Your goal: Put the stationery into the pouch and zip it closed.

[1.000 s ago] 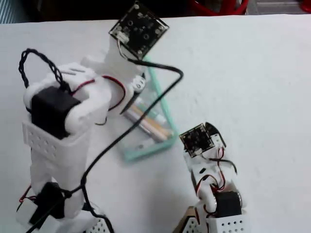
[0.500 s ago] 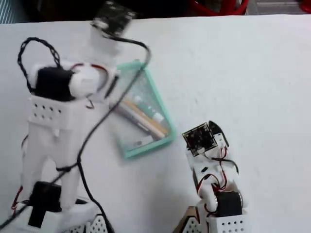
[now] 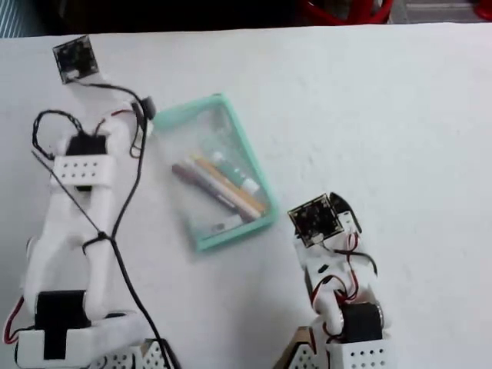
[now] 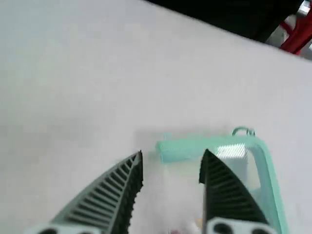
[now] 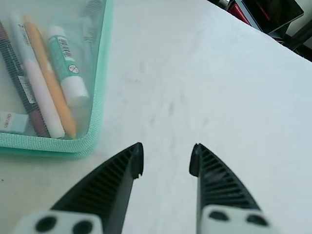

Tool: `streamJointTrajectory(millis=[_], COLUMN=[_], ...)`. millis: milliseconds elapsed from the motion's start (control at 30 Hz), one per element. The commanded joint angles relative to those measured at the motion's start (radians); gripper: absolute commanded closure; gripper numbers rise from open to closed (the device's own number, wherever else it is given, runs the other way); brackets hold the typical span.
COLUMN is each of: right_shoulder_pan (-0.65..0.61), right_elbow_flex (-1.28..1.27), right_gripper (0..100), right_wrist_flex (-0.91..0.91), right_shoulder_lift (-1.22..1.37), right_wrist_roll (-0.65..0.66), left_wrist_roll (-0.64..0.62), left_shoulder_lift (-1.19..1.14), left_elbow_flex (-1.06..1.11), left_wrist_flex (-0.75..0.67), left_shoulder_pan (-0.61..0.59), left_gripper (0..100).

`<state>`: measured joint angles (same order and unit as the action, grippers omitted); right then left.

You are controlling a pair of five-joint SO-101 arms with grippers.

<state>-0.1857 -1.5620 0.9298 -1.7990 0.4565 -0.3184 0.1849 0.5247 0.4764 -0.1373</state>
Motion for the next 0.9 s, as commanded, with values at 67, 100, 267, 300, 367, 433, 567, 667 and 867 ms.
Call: streamJointTrajectory(millis=[67,100,267,300,367,433,567,667,867], right_shoulder_pan=[-0.002,-0.004,-0.004,-0.004,-0.004,-0.004,-0.004,-0.004,-0.004], right_elbow_flex=[0.005,0.003,0.003,0.003,0.003,0.003,0.003,0.003,0.003], right_gripper=[84.0,84.0,84.0,84.0,84.0,84.0,84.0,84.0,84.0], right_wrist_flex=[-0.021,-0.021,-0.021,-0.021,-0.021,-0.021,-0.021,-0.021,-0.021], right_shoulder_lift=[-0.002,-0.002,-0.002,-0.002,-0.002,-0.002,-0.002,-0.002,-0.002], right_wrist_roll=[0.005,0.005,0.003,0.005,0.005,0.005,0.006,0.009,0.008], left_wrist_roll=[-0.008,-0.008,-0.008,-0.008,-0.008,-0.008,-0.006,-0.006,0.009], left_shoulder_lift=[-0.038,-0.076,-0.344,-0.4,-0.506,-0.61,-0.834,-1.012,-1.316], left_elbow_flex=[0.123,0.091,-0.29,-0.394,-0.6,-0.809,-1.203,-1.473,-1.999], left_wrist_flex=[-0.442,-0.42,-0.055,0.038,0.212,0.339,0.56,0.756,1.017], left_shoulder_pan=[0.007,0.016,0.035,0.035,0.036,0.036,0.038,0.051,0.07], left_gripper=[84,84,84,84,84,84,84,84,84])
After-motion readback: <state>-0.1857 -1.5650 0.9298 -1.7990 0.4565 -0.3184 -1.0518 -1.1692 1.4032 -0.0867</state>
